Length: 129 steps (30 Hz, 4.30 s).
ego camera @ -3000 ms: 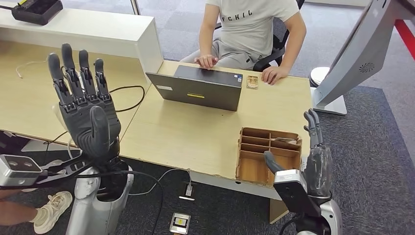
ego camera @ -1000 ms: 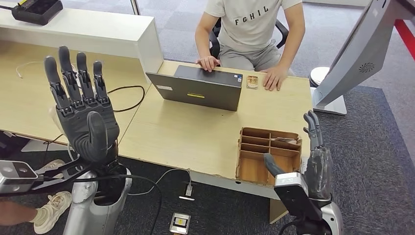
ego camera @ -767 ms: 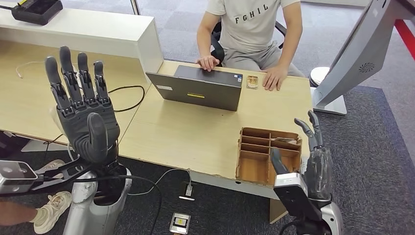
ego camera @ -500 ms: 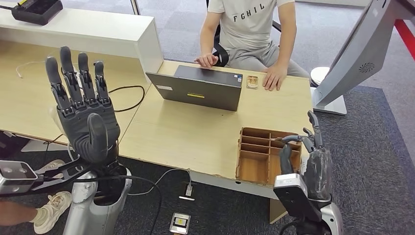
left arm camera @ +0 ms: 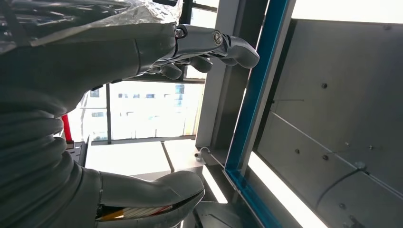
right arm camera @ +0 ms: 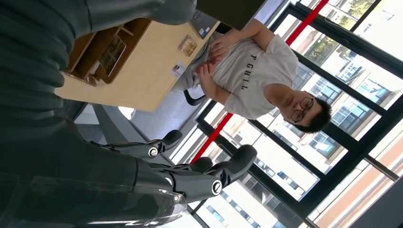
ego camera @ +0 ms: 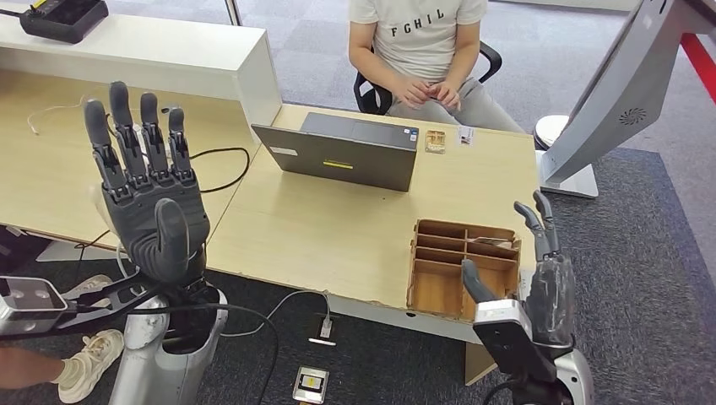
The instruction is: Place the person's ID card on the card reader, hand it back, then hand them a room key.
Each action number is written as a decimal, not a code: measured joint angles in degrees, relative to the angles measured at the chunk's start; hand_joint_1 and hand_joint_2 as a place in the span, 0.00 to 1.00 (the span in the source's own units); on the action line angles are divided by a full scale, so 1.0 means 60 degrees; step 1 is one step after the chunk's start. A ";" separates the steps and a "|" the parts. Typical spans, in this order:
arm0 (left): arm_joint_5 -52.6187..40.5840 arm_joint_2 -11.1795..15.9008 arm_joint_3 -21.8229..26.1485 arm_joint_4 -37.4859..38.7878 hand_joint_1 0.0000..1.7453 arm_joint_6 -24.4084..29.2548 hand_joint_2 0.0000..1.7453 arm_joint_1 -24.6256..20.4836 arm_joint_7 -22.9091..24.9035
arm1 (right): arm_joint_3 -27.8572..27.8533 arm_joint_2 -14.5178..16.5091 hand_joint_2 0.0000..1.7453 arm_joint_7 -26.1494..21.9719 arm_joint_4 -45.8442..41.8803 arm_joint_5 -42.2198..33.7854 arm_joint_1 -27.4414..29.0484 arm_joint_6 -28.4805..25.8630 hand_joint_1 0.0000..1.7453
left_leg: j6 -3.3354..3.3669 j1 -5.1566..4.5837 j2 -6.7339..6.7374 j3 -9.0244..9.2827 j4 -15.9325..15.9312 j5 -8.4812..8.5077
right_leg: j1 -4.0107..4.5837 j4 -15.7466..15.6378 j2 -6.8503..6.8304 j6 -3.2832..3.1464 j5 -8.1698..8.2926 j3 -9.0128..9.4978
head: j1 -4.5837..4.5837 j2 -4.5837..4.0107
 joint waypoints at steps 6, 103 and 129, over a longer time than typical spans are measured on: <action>-0.0013 0.0000 0.0002 0.0001 0.00 -0.0016 1.00 0.0000 0.0000 | -0.0014 0.0026 1.00 -0.0011 0.0000 0.0026 0.0002 -0.0018 0.00 | 0.0000 0.0000 0.0000 0.0000 0.0000 0.0000 | 0.0000 0.0000 0.0000 0.0000 0.0000 0.0000 | 0.0000 0.0000; 0.0361 -0.0204 0.0000 0.0587 0.00 -0.1035 1.00 -0.0529 0.0000 | 0.0313 0.0017 1.00 0.1623 0.5427 0.2632 -0.2785 0.2337 0.00 | 0.0001 0.0000 -0.0002 -0.0003 0.0001 0.0001 | 0.0000 0.0000 -0.0001 0.0000 0.0000 -0.0002 | 0.0000 0.0000; 0.0316 -0.0262 0.0032 0.0812 0.00 -0.1342 1.00 -0.0498 0.0000 | 0.0216 -0.0340 1.00 0.1665 0.6732 0.2353 -0.2907 0.2080 0.90 | 0.0001 0.0000 -0.0001 -0.0002 0.0001 0.0001 | 0.0000 0.0000 0.0000 0.0000 0.0000 0.0001 | 0.0001 0.0000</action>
